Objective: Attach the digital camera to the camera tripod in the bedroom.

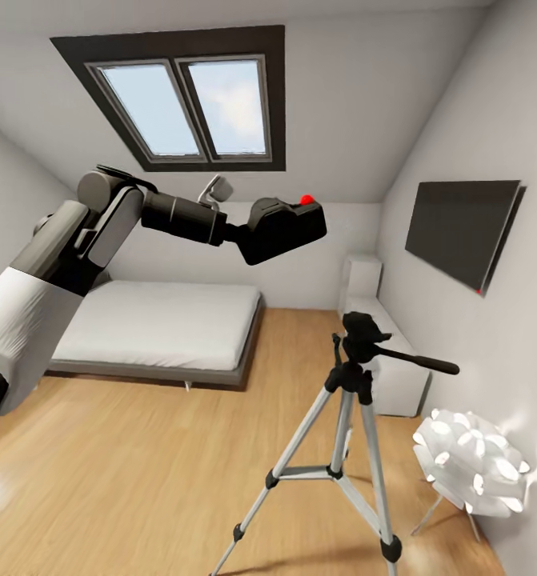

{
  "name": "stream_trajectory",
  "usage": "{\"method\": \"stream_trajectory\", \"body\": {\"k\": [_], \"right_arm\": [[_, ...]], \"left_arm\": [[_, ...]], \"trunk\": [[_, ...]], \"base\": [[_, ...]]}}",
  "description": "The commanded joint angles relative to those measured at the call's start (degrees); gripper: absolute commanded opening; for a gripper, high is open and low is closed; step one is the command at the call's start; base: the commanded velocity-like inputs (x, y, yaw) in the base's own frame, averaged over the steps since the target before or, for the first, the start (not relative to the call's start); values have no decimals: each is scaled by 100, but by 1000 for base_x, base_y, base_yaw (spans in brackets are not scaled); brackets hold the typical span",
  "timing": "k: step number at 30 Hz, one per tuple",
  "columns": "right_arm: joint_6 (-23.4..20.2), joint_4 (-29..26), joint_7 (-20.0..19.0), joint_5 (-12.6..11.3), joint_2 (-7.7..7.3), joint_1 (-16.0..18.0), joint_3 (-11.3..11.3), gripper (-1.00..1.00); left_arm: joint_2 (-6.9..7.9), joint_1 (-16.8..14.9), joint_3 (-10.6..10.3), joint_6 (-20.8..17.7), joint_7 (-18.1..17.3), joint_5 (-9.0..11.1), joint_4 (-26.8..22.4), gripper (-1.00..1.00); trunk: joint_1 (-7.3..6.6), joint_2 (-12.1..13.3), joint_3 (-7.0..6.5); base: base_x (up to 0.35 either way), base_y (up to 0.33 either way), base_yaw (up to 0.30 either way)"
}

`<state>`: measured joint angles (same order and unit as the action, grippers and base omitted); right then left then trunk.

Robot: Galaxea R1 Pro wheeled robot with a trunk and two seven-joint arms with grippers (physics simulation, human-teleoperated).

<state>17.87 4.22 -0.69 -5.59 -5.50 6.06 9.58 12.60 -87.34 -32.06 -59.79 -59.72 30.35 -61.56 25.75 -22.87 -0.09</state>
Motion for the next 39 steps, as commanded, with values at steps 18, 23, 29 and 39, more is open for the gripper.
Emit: {"method": "stream_trajectory", "body": {"k": [18, 23, 29, 39], "right_arm": [[41, 26, -17, -56, 0, 9, 0, 100], [41, 26, -18, -56, 1, 9, 0, 100], [41, 26, -19, -56, -1, 9, 0, 100], [41, 26, -19, -56, 3, 9, 0, 100]], "left_arm": [[46, -2, -10, -21, -13, 15, -5, -100], [53, -2, -10, -21, -13, 16, -5, -100], [57, -2, -10, -21, -13, 17, -5, -100], [58, -2, -8, -21, -13, 15, -5, -100]], "trunk": [[4, -5, 2], [4, -5, 2], [4, -5, 2], [4, -5, 2]], "base": [[66, -100, 12], [4, -3, 0], [0, 0, 0], [0, 0, 0]]}}
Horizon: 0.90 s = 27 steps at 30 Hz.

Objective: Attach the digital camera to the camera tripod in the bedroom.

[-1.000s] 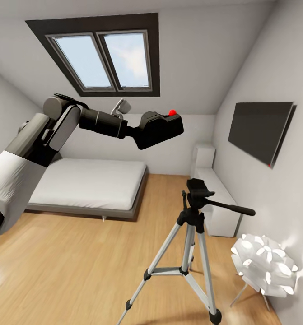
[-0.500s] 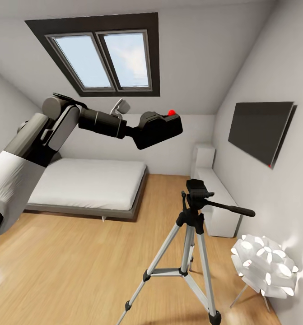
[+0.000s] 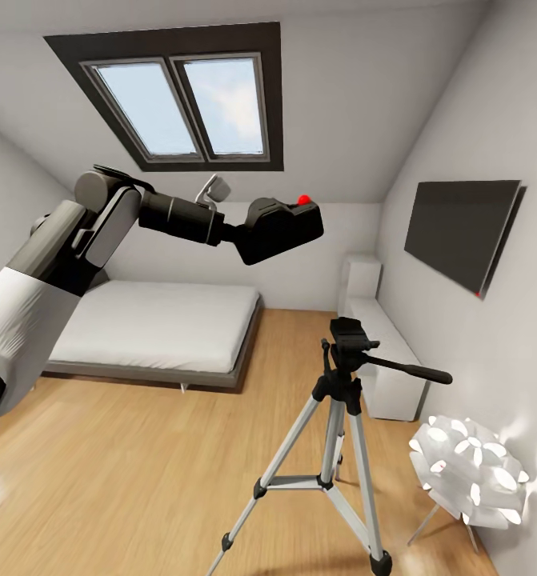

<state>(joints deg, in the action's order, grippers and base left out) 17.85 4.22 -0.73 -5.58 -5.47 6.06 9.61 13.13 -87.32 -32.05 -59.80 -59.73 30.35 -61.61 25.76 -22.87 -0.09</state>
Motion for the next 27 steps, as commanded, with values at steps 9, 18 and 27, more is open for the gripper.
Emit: {"method": "stream_trajectory", "body": {"k": [9, 18, 27], "right_arm": [[43, 27, -15, -57, -2, 9, -3, 100], [43, 27, -15, -57, -3, 9, -3, 100], [43, 27, -15, -55, -5, 9, -3, 100]], "left_arm": [[31, -4, -5, -20, -14, 15, 0, -100], [52, -4, -3, -20, -12, 15, 0, -100], [57, -4, -3, -20, -13, 15, 0, -100]], "trunk": [[2, -5, 2], [2, -5, 2], [2, -5, 2]], "base": [[0, 0, -137], [0, 0, -167], [-131, 0, -25]]}}
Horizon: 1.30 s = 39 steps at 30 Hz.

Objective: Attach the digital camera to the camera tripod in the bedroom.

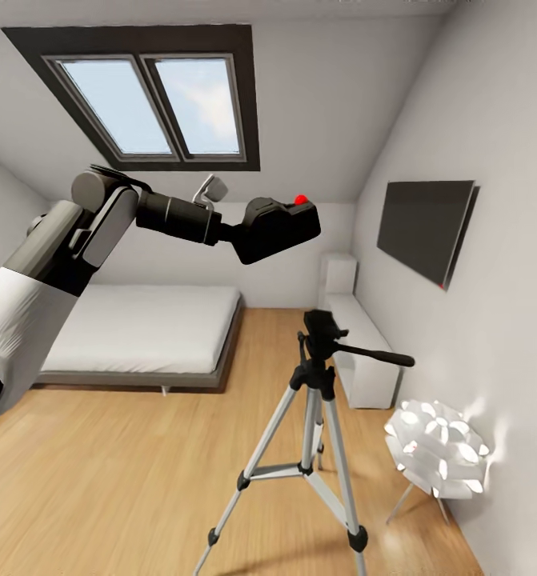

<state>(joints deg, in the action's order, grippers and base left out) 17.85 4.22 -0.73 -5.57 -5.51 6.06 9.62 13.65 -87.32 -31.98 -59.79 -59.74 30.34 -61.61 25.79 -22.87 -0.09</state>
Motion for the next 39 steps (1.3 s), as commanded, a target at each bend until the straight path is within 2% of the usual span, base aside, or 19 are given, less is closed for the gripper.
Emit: {"method": "stream_trajectory", "body": {"k": [1, 9, 23, 31, 33, 34, 36, 37, 39], "right_arm": [[43, 27, -15, -57, -1, 9, -4, 100], [43, 27, -15, -58, 1, 9, -4, 100], [43, 27, -2, -54, 0, 9, -10, 100], [43, 27, 2, -58, 2, 9, -12, 100], [43, 27, -1, -55, 4, 9, -9, 100], [43, 27, 1, -53, 3, 9, -6, 100], [43, 27, 1, -54, 3, 9, -9, 100], [43, 27, -4, -57, 2, 9, -8, 100], [43, 27, -5, -57, 2, 9, -10, 100]], "left_arm": [[5, -4, -10, -21, -12, 16, 0, -100], [12, -4, -10, -21, -11, 16, 0, -100], [-7, 18, -29, -21, -8, 24, 24, -100], [-142, 20, -59, -21, 5, 25, 300, -100], [-227, 8, -61, -21, 6, 22, 460, -100], [-361, -2, -64, -21, 11, 18, 613, -100], [-483, -8, -67, -21, 13, 17, 719, -100], [-864, -12, -135, -21, 230, 15, 983, -100], [-926, -12, -150, -21, 343, 15, 1014, -100]], "trunk": [[0, -5, 3], [0, -5, 3], [0, -5, 3], [0, -5, 3], [0, -5, 3], [0, -5, 3], [0, -5, 3], [0, -5, 3], [0, -5, 3]], "base": [[-267, 0, -6], [-211, 0, -2], [-22, 0, 0], [0, 0, 0], [0, 0, 0], [0, 0, 0], [0, 0, 0], [0, 0, 0], [0, 0, 0]]}}
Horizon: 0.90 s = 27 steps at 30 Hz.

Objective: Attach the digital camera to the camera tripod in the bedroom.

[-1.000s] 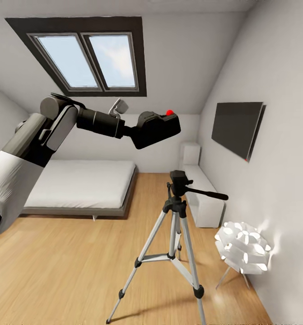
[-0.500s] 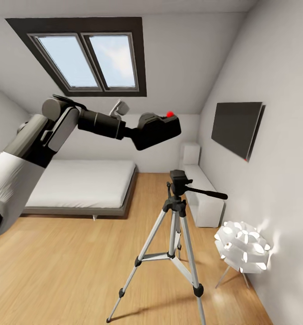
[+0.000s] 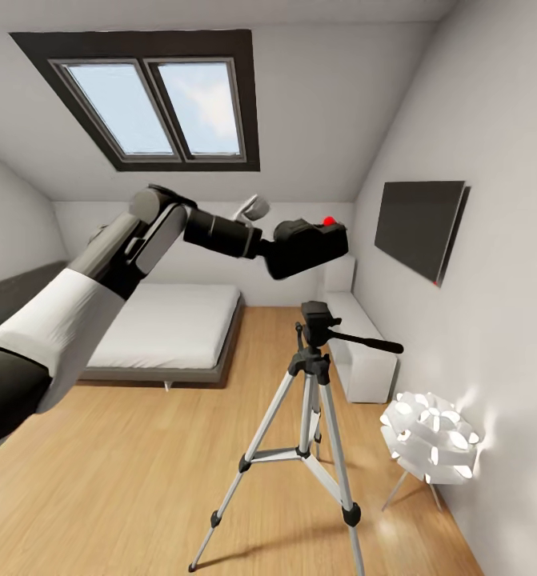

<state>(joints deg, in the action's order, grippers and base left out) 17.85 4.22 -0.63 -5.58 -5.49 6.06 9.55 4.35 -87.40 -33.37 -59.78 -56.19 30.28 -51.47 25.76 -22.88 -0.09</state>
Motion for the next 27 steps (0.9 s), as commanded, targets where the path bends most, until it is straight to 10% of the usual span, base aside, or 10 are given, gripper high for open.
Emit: {"method": "stream_trajectory", "body": {"k": [1, 15, 27], "right_arm": [[43, 27, -15, -57, 0, 9, -4, 100], [43, 27, -18, -53, 1, 9, -5, 100], [43, 27, -24, -53, 0, 9, -6, 100]], "left_arm": [[-22, -4, -16, -22, 42, 21, 12, -100], [-647, -12, -83, -22, 583, 15, 516, -100], [-729, -13, -95, -22, 673, 13, 612, -100]], "trunk": [[3, -3, 2], [3, -3, 2], [3, -3, 2]], "base": [[0, 0, 0], [0, 0, 0], [0, 0, 0]]}}
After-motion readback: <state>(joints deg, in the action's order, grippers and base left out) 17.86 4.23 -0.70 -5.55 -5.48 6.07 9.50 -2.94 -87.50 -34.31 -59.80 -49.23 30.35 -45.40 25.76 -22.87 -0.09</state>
